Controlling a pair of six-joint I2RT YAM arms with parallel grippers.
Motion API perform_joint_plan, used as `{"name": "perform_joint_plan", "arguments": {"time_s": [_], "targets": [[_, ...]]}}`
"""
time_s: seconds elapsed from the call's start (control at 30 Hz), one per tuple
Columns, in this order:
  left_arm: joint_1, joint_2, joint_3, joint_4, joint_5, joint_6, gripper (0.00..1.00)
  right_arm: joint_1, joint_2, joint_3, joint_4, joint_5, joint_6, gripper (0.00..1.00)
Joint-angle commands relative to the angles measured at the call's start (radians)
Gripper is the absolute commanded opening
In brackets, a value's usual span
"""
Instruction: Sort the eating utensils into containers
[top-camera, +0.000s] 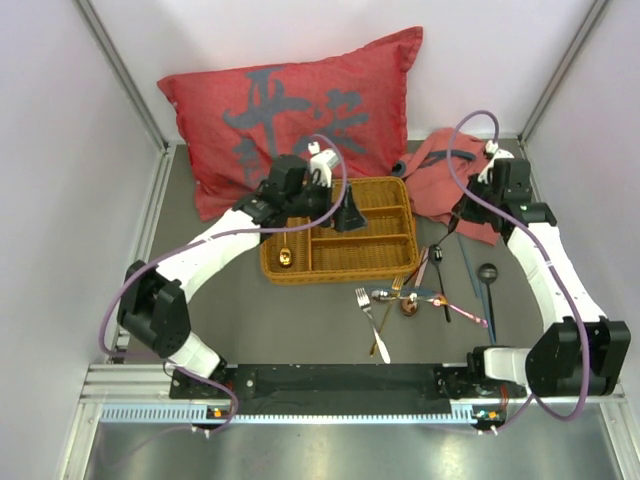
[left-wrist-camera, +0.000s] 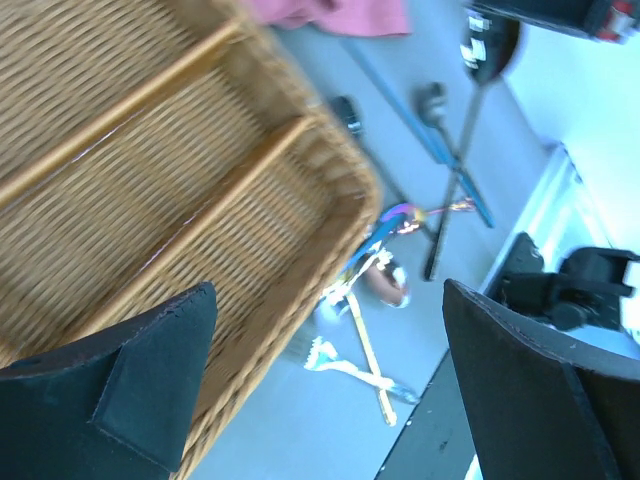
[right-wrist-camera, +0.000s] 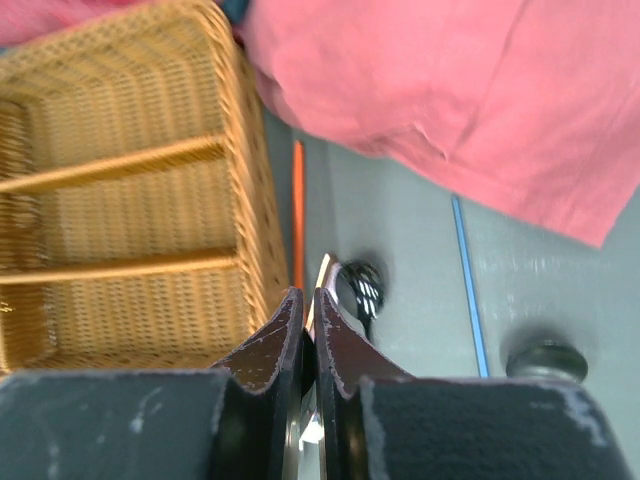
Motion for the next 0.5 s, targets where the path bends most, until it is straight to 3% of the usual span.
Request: {"name": "perform_joint_plan", "arguments": {"time_s": [0.0,0.17,0.47], "targets": [[-0.051,0.048,0.094,0.091,0.078,0.021,0.98,0.008,-0.039,0.097,0.027,-0.046,0.003,0.00],[-0.117,0.109,0.152,0.146,0.141,-0.019,0.98,0.037,-0.044,0.127,0.030,-0.121,0.033,0.00],[-0.228,0.215,0.192,0.194,0.129,-0.037,0.94,0.126,-0.042,0.147,0.084,-0.204,0.132,0.00]]}}
